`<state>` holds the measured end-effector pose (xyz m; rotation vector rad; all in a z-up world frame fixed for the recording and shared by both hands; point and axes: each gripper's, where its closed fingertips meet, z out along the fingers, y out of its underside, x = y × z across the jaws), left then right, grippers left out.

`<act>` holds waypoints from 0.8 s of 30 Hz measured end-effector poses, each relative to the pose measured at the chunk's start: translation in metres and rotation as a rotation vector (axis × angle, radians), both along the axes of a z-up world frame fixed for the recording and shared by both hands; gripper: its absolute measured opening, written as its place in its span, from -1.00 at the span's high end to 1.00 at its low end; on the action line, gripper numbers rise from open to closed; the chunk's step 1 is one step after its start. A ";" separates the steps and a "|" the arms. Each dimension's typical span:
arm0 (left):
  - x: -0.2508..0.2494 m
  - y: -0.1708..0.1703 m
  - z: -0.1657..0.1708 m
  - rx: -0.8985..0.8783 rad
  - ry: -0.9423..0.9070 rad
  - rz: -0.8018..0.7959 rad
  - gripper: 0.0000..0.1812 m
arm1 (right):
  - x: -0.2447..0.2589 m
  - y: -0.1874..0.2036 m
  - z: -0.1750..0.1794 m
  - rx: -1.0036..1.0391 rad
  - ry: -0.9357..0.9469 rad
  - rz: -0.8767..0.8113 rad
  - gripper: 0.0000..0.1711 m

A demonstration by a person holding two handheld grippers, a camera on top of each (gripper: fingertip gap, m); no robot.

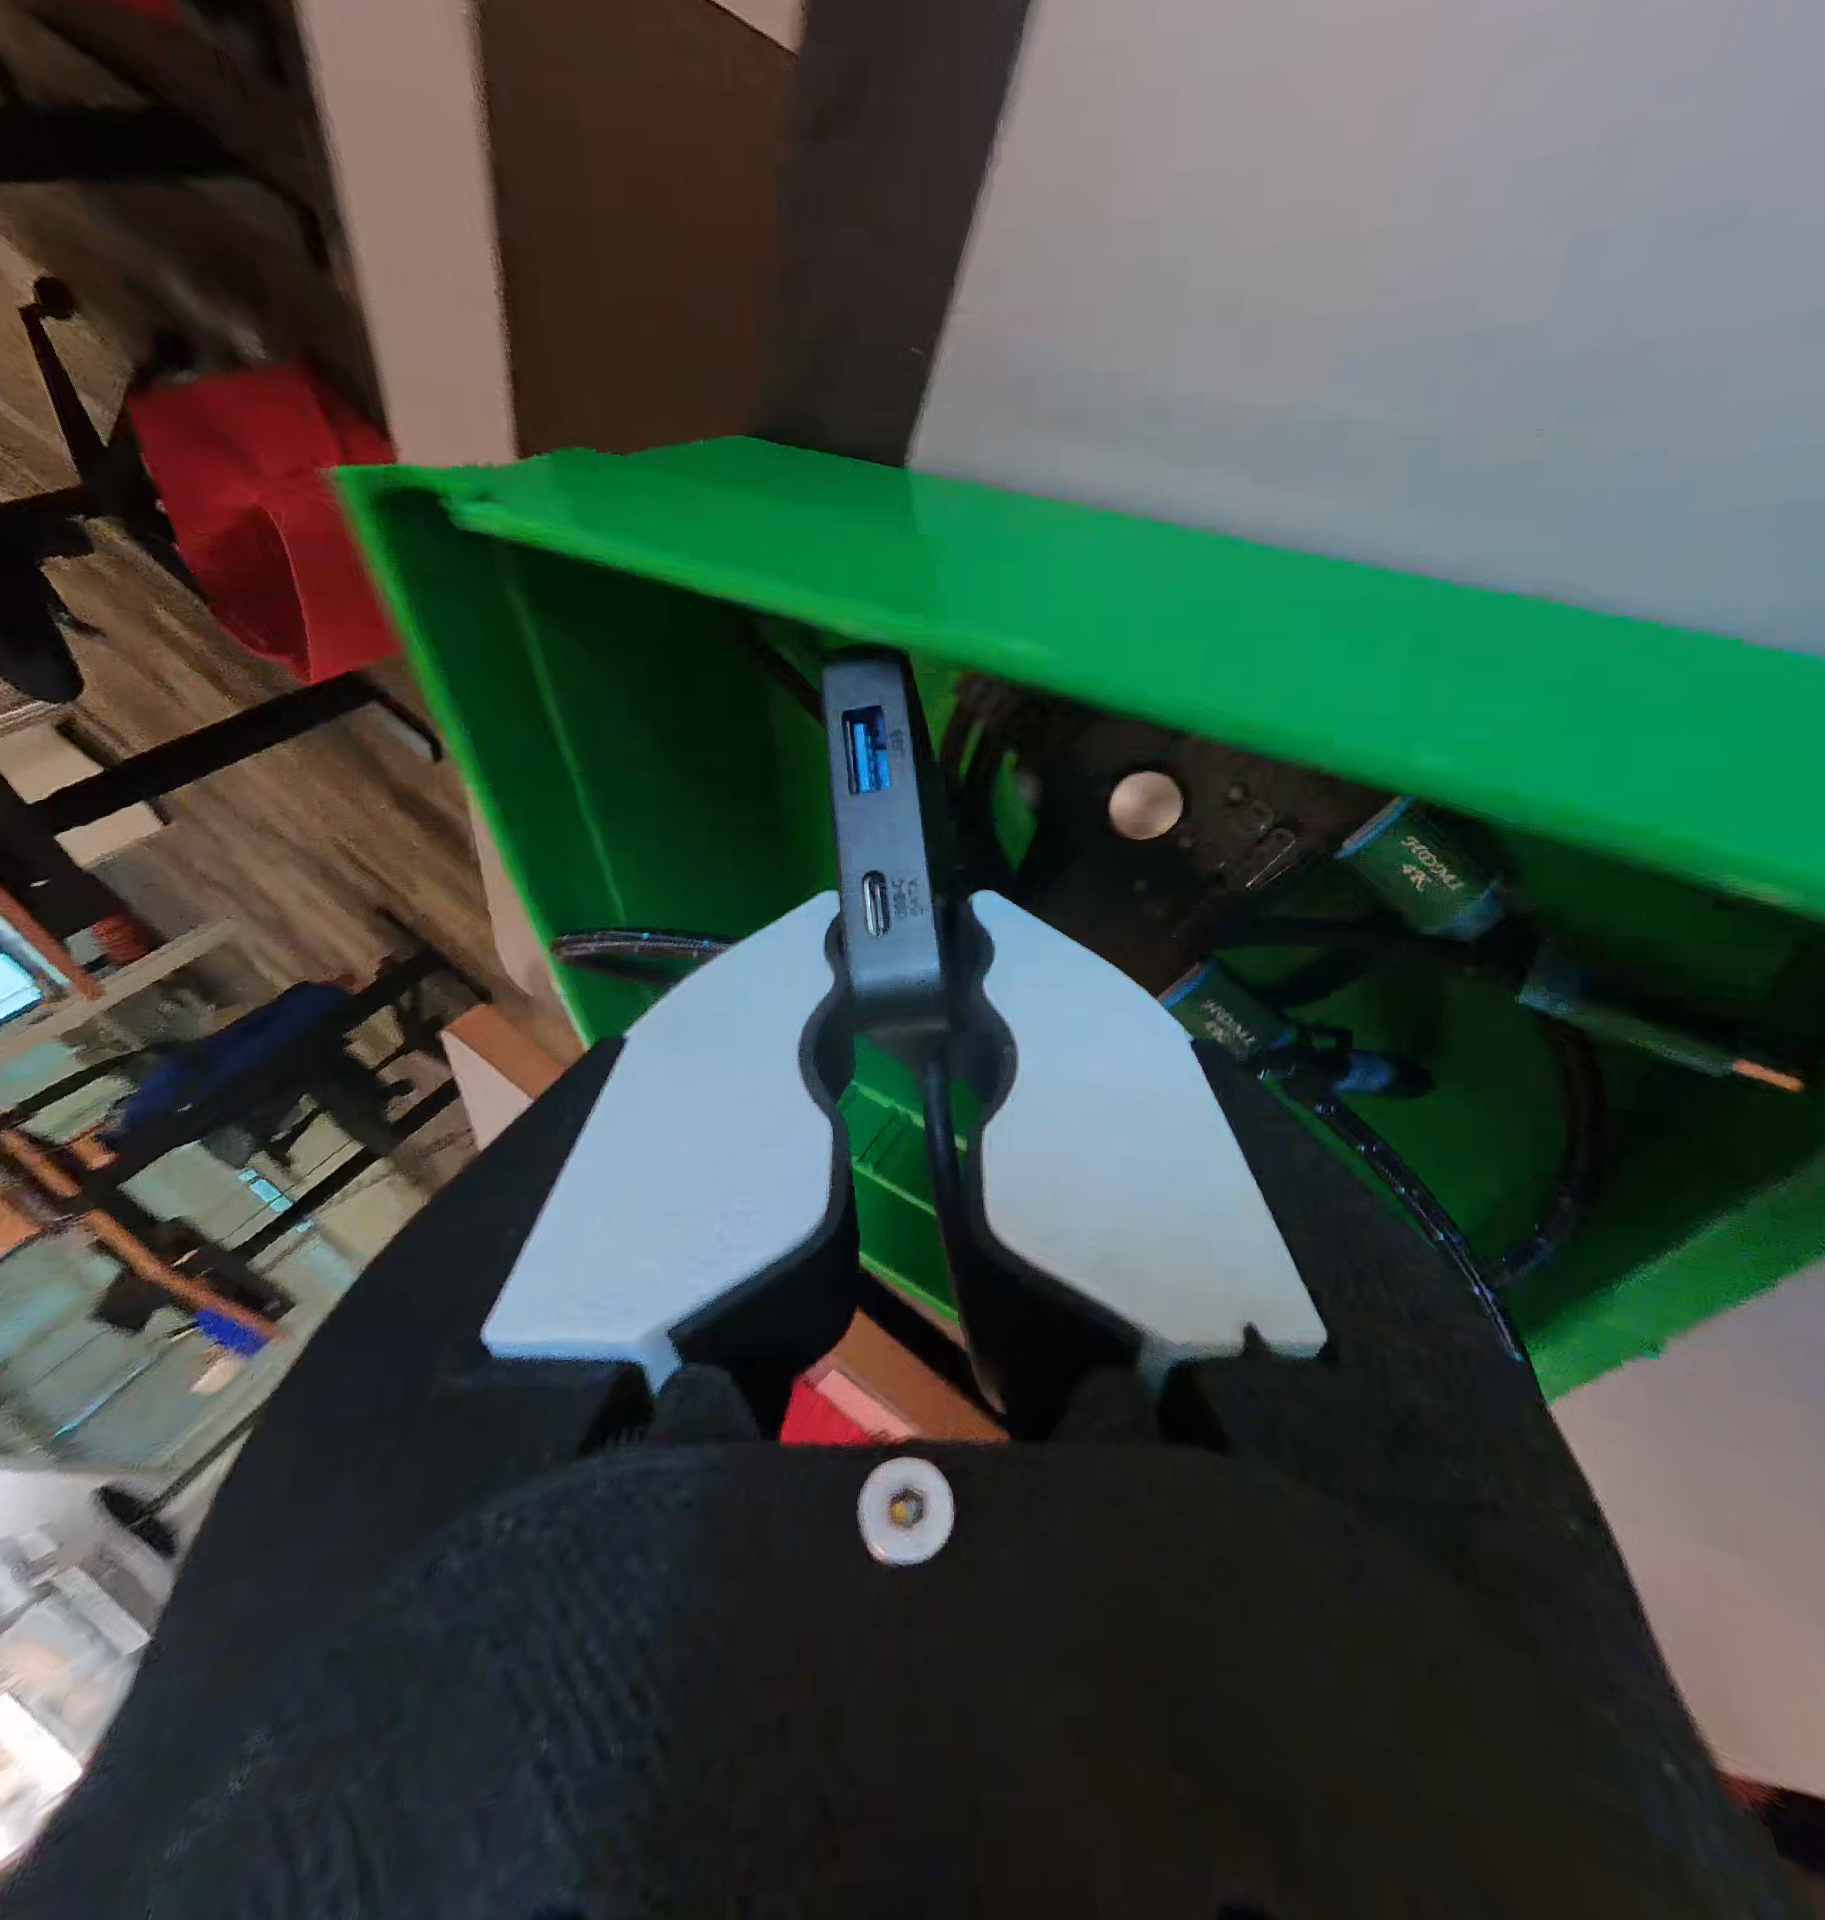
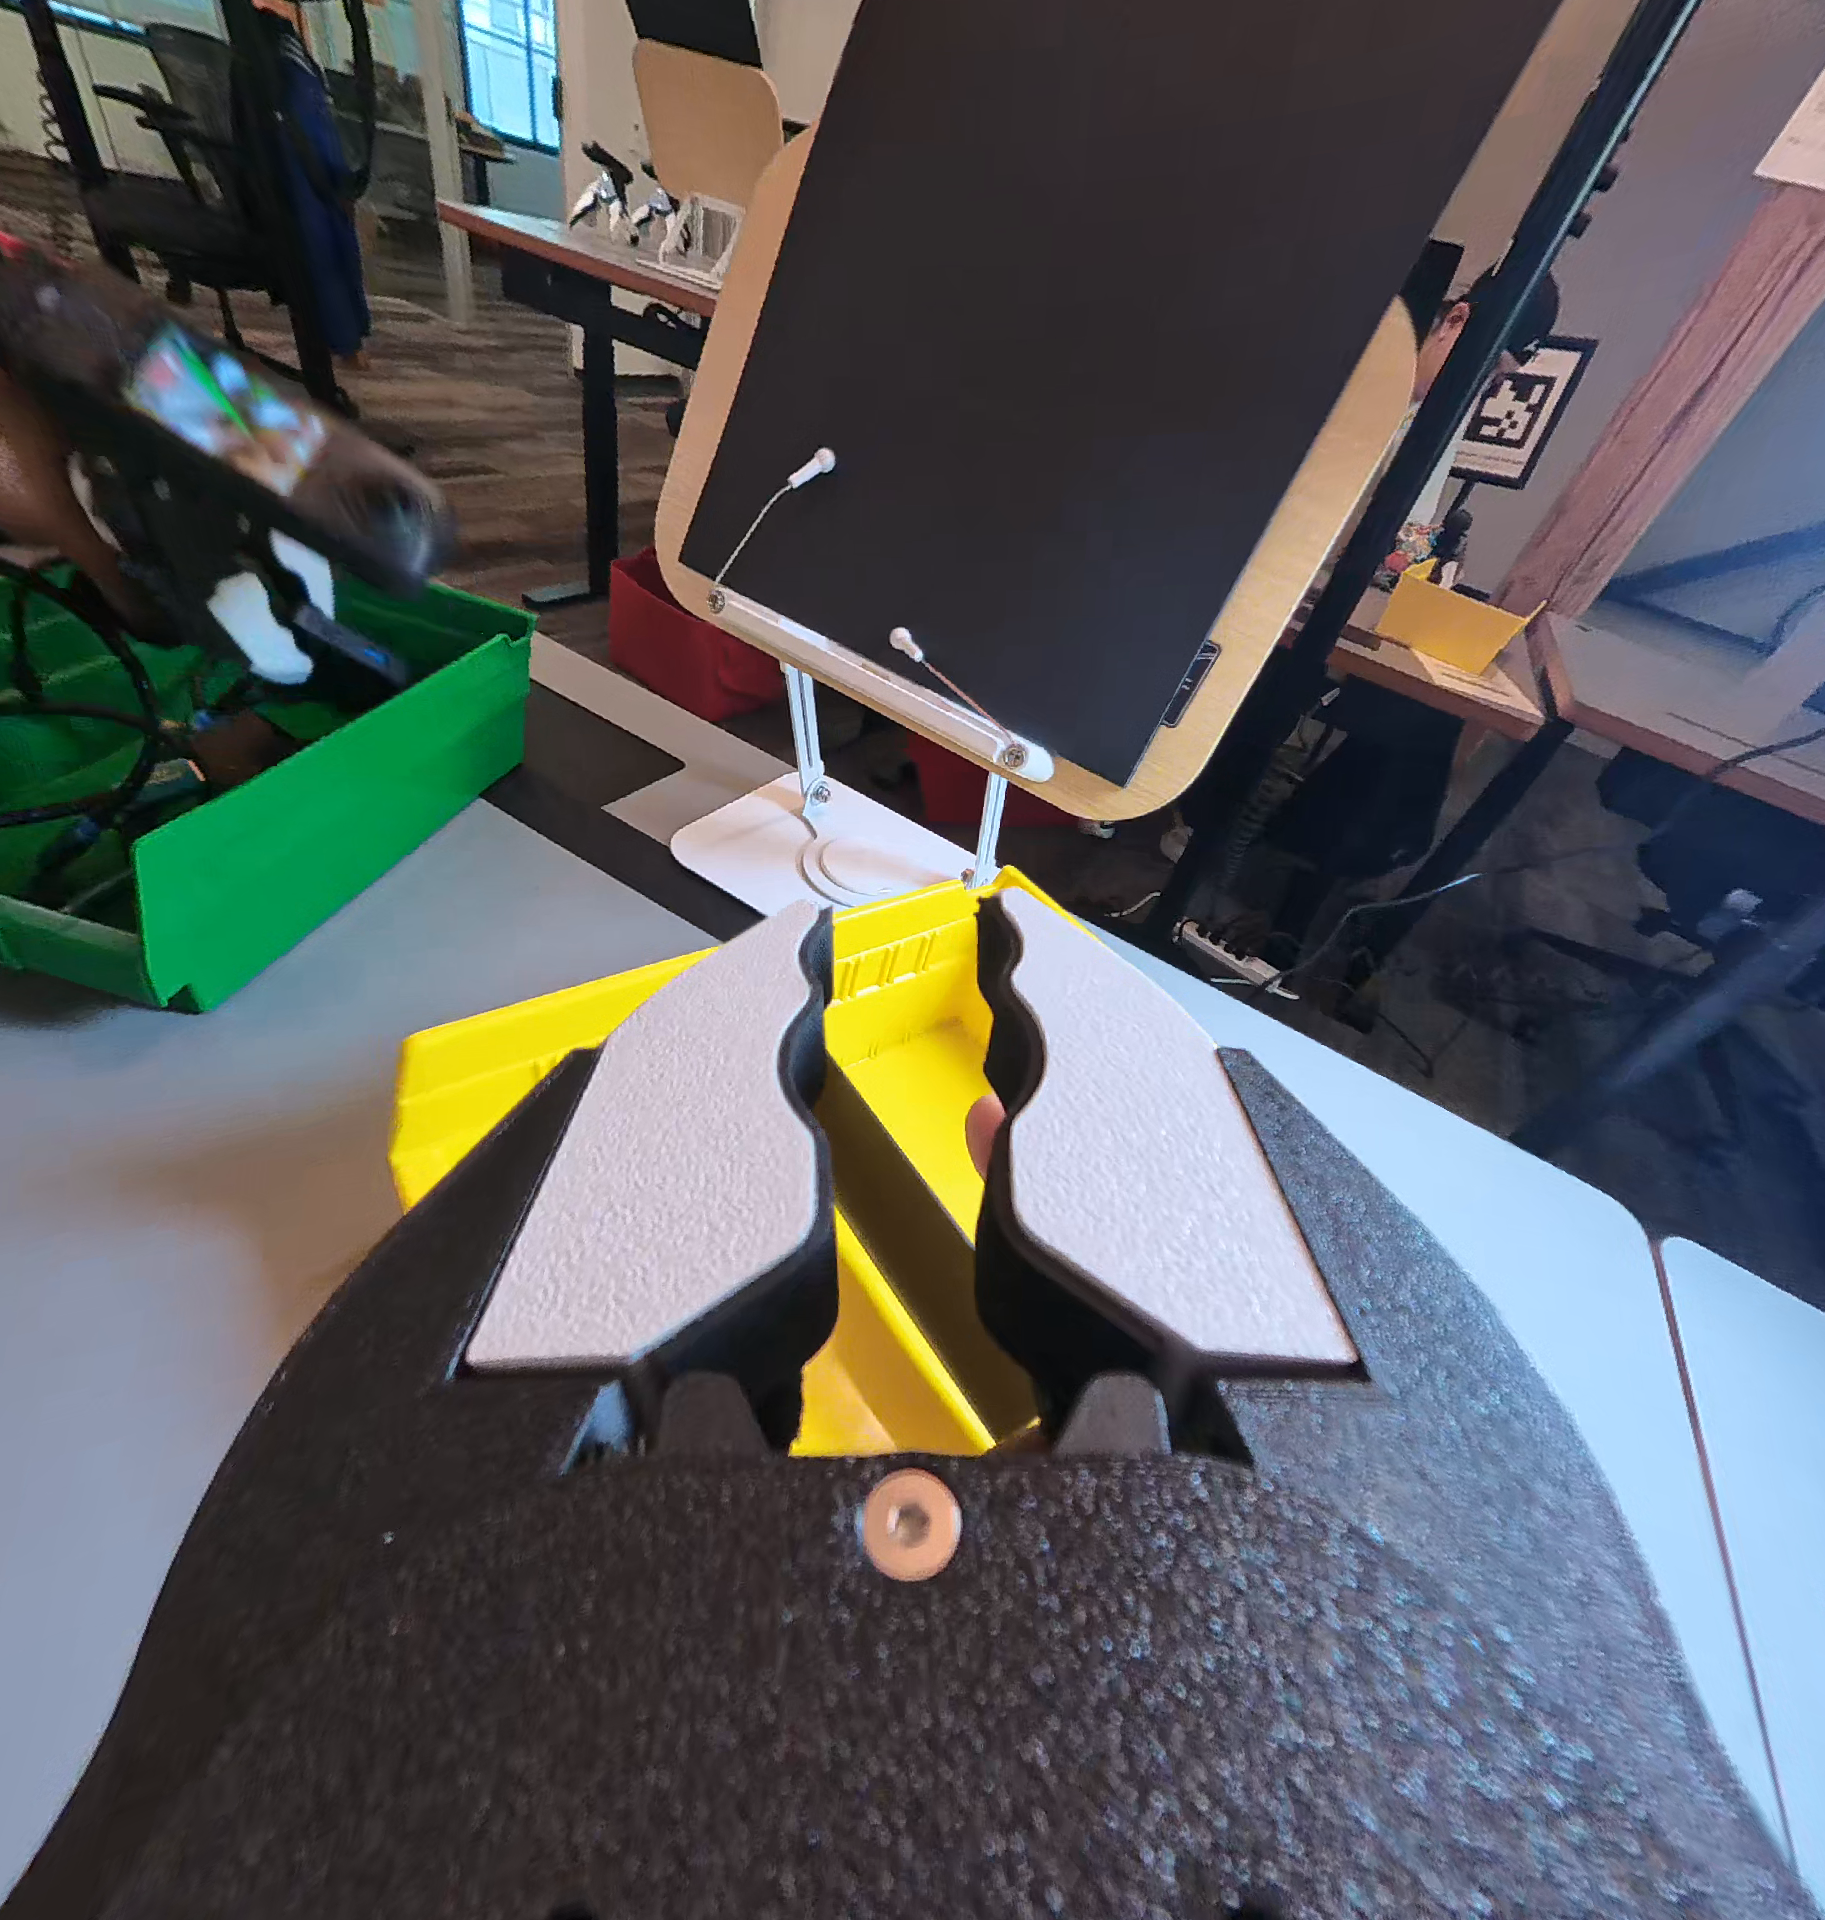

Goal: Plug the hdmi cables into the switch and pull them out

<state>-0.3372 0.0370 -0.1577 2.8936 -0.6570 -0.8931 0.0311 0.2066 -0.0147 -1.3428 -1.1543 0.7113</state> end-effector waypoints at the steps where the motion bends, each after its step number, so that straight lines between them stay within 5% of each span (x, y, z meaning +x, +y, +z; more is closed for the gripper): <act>1: 0.000 0.002 0.017 0.062 -0.027 0.009 0.81 | 0.000 0.000 0.001 -0.005 0.006 0.002 0.70; 8: 0.007 0.011 0.175 0.621 -0.061 -0.085 0.83 | -0.010 -0.020 0.005 0.031 0.013 0.047 0.71; 14: 0.084 0.005 0.287 1.074 -0.194 -0.315 0.83 | -0.018 -0.039 0.012 0.077 0.031 0.089 0.71; 19: 0.188 -0.005 0.309 1.277 -0.441 -0.580 0.84 | -0.020 -0.047 0.019 0.066 0.070 0.116 0.71; 24: 0.282 -0.020 0.283 1.413 -0.818 -0.794 0.84 | -0.015 -0.061 0.033 0.108 0.110 0.163 0.71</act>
